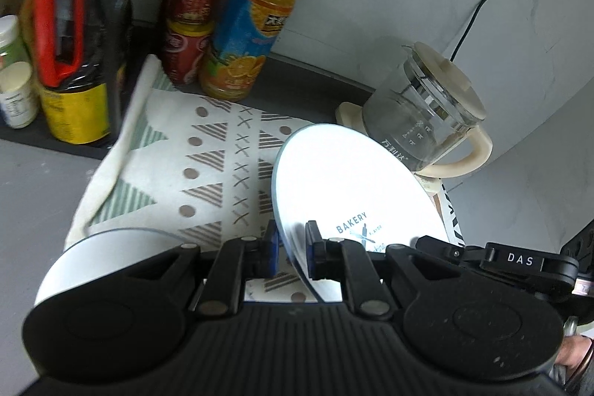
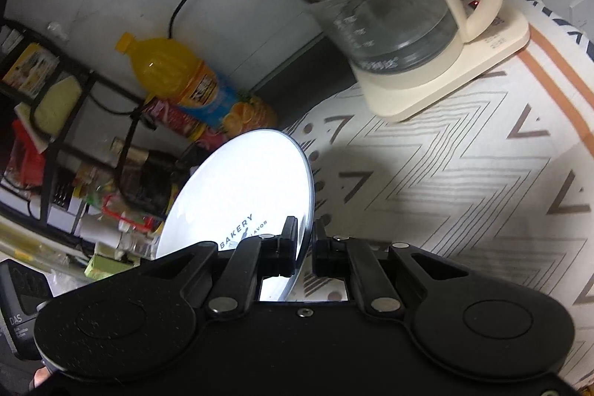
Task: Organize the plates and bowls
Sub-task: 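Lift the 'BAKERY' plate and carry it toward the stacked plates, then lower the 'BAKERY' plate onto the 'Sweet' plate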
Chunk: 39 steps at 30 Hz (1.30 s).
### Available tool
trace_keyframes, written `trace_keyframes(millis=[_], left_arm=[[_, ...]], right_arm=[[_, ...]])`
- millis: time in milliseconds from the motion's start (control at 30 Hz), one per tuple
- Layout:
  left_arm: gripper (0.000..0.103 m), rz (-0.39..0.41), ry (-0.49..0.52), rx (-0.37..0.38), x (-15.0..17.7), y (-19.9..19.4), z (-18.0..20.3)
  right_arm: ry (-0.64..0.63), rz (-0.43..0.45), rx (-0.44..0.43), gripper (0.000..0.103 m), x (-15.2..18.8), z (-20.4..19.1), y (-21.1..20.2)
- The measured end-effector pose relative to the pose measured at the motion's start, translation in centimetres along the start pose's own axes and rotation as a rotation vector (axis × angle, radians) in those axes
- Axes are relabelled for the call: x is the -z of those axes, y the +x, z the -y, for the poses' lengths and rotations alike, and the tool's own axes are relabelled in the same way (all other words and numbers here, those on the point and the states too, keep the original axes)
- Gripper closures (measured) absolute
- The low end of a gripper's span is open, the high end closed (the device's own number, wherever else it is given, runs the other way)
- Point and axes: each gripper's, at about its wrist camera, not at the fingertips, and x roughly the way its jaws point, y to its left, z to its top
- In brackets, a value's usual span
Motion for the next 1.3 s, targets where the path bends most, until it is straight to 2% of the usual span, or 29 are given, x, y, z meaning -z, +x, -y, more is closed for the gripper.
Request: trace_keyframes(millis=[433,933,1300], left_arm=[[0.091,0.039,-0.066,-0.044,2.4,-4.5,-3.5],[0.091,0.066,-0.156,-0.11,4.5,-8.2,-8.2],[0.091,0.024,-0.202,-0.158,6.3,-8.6,-11.1]], right_arm=[[-0.072,-0.045,-0.027,0.095,3.3,-3.8,0.5],[-0.15,-0.129,-0.051,0.095,7.1,-7.8,3.3],[-0.207,-0.177,-0.026,0.095,9.8,-9.6,5.2]])
